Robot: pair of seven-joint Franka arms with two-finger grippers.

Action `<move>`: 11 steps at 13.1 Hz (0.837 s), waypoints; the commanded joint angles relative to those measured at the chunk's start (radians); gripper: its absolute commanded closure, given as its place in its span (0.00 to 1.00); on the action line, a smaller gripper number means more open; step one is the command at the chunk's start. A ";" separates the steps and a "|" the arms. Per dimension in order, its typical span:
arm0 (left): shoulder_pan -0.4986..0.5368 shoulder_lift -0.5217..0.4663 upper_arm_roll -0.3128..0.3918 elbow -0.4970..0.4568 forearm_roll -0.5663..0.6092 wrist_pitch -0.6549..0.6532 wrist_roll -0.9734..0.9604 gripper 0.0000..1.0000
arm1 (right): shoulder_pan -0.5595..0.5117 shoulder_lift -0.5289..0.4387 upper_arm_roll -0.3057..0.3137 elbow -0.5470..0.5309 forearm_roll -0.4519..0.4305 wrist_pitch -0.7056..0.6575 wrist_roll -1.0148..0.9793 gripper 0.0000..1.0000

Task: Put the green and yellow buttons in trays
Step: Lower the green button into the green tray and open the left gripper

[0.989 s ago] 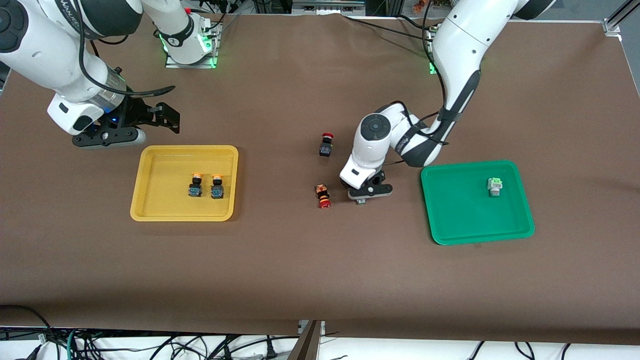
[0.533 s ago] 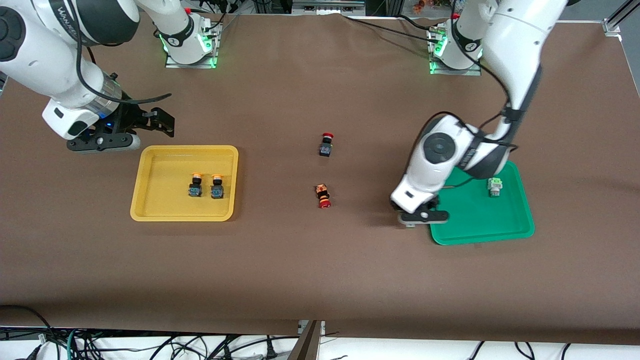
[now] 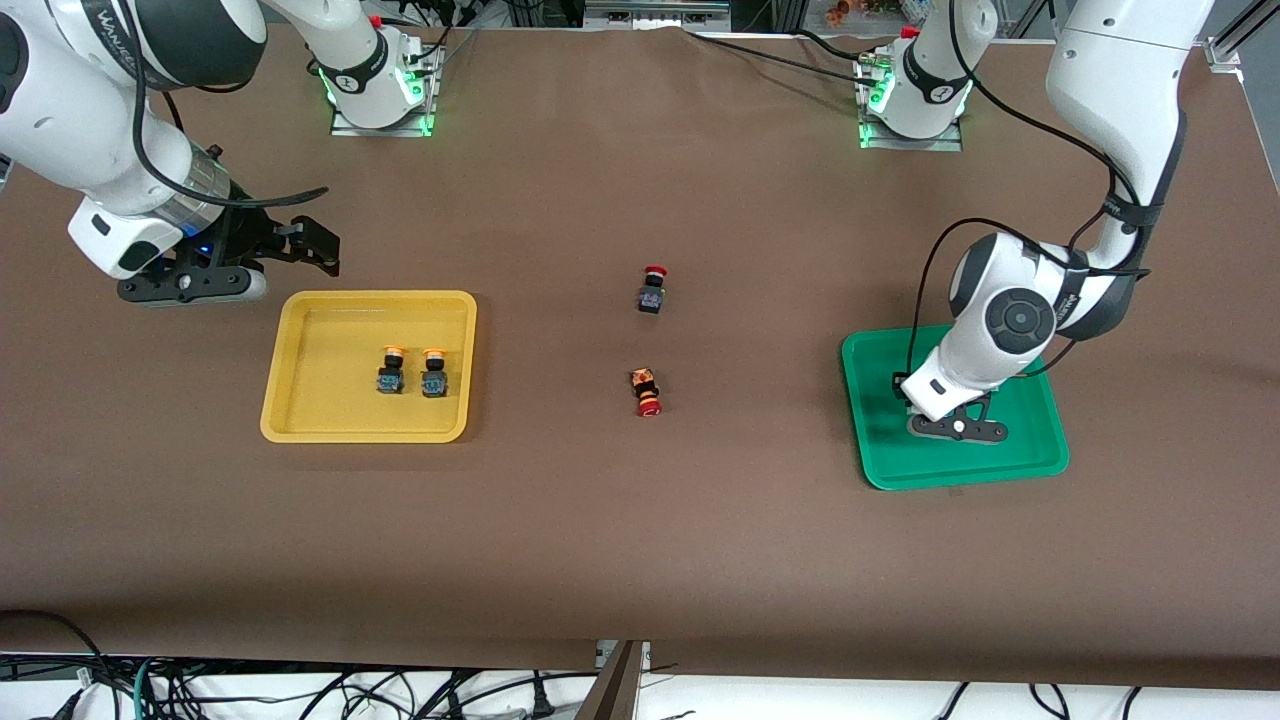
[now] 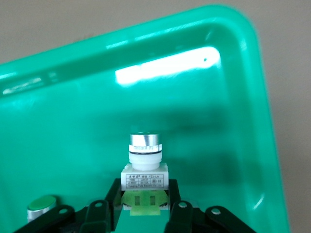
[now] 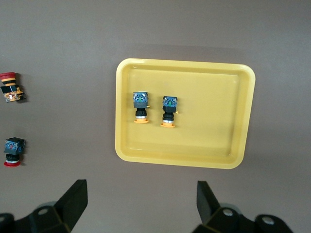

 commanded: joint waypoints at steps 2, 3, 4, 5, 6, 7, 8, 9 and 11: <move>0.005 -0.028 0.018 -0.070 -0.093 0.001 0.060 0.78 | -0.017 0.009 0.023 0.057 -0.011 -0.024 -0.009 0.01; 0.005 -0.030 0.018 -0.064 -0.095 -0.003 0.049 0.32 | -0.019 0.020 0.023 0.068 -0.011 -0.024 -0.011 0.01; 0.005 -0.040 0.018 -0.052 -0.125 -0.020 0.036 0.00 | -0.020 0.023 0.023 0.071 -0.011 -0.024 -0.013 0.01; 0.002 -0.063 0.018 -0.020 -0.186 -0.064 0.029 0.00 | -0.022 0.026 0.022 0.073 -0.012 -0.026 -0.013 0.01; -0.003 -0.079 0.015 0.041 -0.217 -0.144 0.029 0.00 | -0.023 0.026 0.020 0.073 -0.013 -0.026 -0.011 0.01; -0.006 -0.097 0.012 0.102 -0.217 -0.220 0.029 0.00 | -0.026 0.027 0.020 0.073 -0.013 -0.024 -0.011 0.01; -0.007 -0.117 0.011 0.161 -0.219 -0.277 0.029 0.00 | -0.028 0.029 0.018 0.073 -0.013 -0.024 -0.009 0.01; -0.006 -0.143 0.011 0.207 -0.219 -0.319 0.029 0.00 | -0.028 0.029 0.018 0.073 -0.013 -0.024 -0.008 0.01; -0.003 -0.226 0.011 0.262 -0.220 -0.348 0.029 0.00 | -0.028 0.043 0.018 0.073 -0.013 -0.024 -0.006 0.01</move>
